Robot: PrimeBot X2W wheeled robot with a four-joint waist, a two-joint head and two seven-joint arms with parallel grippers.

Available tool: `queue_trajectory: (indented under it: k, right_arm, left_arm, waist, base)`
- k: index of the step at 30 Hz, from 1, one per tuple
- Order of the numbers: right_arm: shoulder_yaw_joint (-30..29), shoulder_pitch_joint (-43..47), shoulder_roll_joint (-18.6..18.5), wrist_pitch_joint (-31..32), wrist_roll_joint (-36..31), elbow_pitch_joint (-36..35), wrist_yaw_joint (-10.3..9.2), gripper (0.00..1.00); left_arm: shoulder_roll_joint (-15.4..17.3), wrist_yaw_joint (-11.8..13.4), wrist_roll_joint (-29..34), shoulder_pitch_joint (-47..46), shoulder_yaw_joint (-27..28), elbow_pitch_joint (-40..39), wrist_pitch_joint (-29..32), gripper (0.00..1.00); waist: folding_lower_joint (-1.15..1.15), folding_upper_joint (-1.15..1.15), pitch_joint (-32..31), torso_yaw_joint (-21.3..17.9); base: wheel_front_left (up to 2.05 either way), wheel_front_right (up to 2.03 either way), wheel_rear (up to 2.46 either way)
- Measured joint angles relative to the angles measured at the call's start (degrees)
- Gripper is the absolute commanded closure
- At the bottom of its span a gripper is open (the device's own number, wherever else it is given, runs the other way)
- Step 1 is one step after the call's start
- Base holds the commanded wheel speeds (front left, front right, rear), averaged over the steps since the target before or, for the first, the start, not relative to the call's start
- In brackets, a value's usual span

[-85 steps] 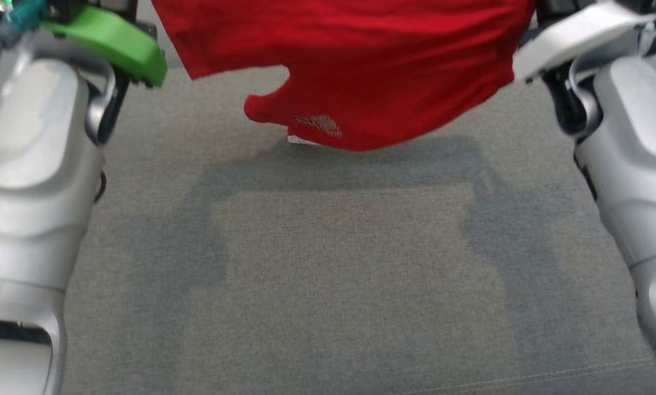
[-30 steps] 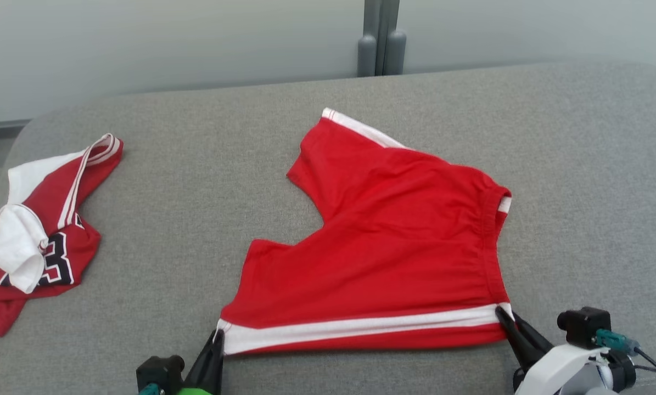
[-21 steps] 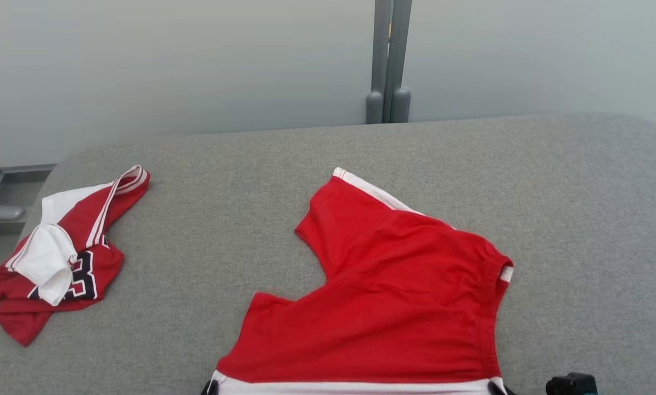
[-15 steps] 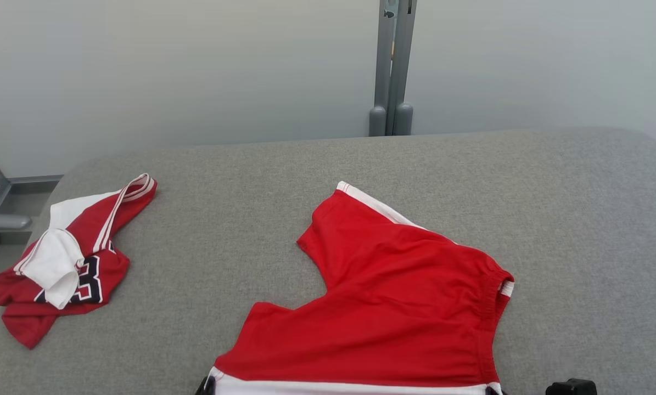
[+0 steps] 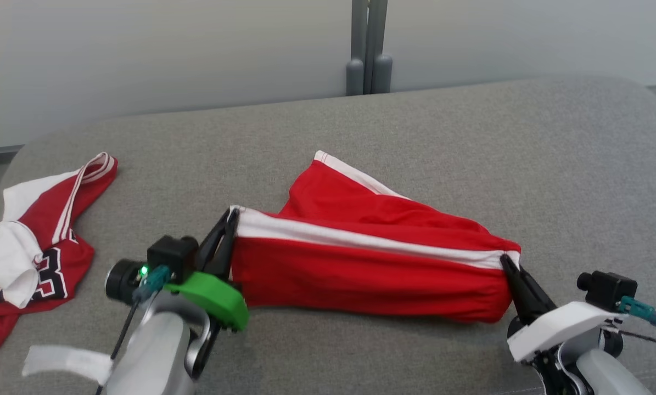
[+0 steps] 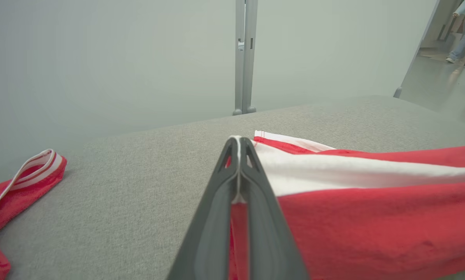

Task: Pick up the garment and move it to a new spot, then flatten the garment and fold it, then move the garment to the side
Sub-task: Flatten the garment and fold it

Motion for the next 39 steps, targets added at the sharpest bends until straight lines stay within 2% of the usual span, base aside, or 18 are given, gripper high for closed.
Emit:
queue_trajectory:
  k: [6,9,21,27,34,35,36,37,38,39]
  right_arm:
    - [-3.9,-5.0,2.3,0.0,0.9,1.8,0.0,1.0]
    - [-3.4,-7.0,3.9,0.0,1.8,1.9,0.0,1.0]
    - [-3.6,-13.7,9.0,0.0,1.3,2.6,-0.01,1.0]
    - [-3.0,-16.2,11.4,0.0,0.0,3.7,-0.01,1.0]
    - [1.8,-17.7,12.4,0.0,0.4,3.5,-0.01,1.0]
    - [1.8,-17.7,12.4,0.0,0.4,3.6,-0.01,0.85]
    - [1.3,-17.7,12.3,0.0,0.1,3.8,-0.01,0.22]
    - [0.6,-17.7,12.0,0.0,-0.4,4.0,-0.02,0.0]
    - [0.4,-17.7,11.4,0.0,-1.4,4.0,-0.01,0.0]
    - [-0.1,-17.6,10.7,0.0,-3.2,3.9,-0.01,0.0]
  left_arm:
    - [-1.5,0.0,1.2,-14.3,-1.7,11.2,0.0,1.0]
    - [-2.0,0.6,2.3,-18.9,-1.6,18.2,0.0,1.0]
    - [-3.1,2.1,5.0,-33.4,-3.6,33.7,0.0,1.0]
    - [-3.0,3.3,5.5,-37.3,-4.1,38.8,0.0,1.0]
    - [-2.3,5.1,5.5,-39.6,-4.2,40.2,0.0,1.0]
    - [-2.3,5.1,5.5,-39.6,-4.2,40.2,0.0,1.0]
    - [-2.3,5.3,5.5,-39.6,-4.1,40.2,0.0,0.82]
    - [-2.4,5.3,5.3,-39.5,-4.1,39.7,0.0,0.38]
    - [-2.4,5.6,5.1,-39.4,-4.0,39.0,0.0,0.0]
    - [-2.5,5.6,4.8,-39.3,-3.6,38.0,0.0,0.0]
  waist:
    - [0.0,0.0,5.1,-2.5]
    - [0.0,0.0,7.5,-4.4]
    - [0.01,0.0,15.5,-12.1]
    - [0.01,0.0,19.3,-15.4]
    - [0.01,0.0,22.7,-17.4]
    - [0.01,0.0,22.9,-17.6]
    - [0.01,0.0,23.1,-17.6]
    - [0.01,0.0,23.1,-17.6]
    - [0.01,0.0,23.1,-17.4]
    - [0.01,0.0,23.0,-17.3]
  base:
    - [0.0,0.0,0.0]
    - [0.0,0.0,0.0]
    - [0.0,0.0,0.0]
    - [0.0,0.0,0.0]
    - [0.0,0.0,0.0]
    - [0.0,0.0,0.0]
    - [0.0,0.0,0.0]
    - [0.0,0.0,0.0]
    - [0.0,0.0,0.0]
    - [0.0,0.0,0.0]
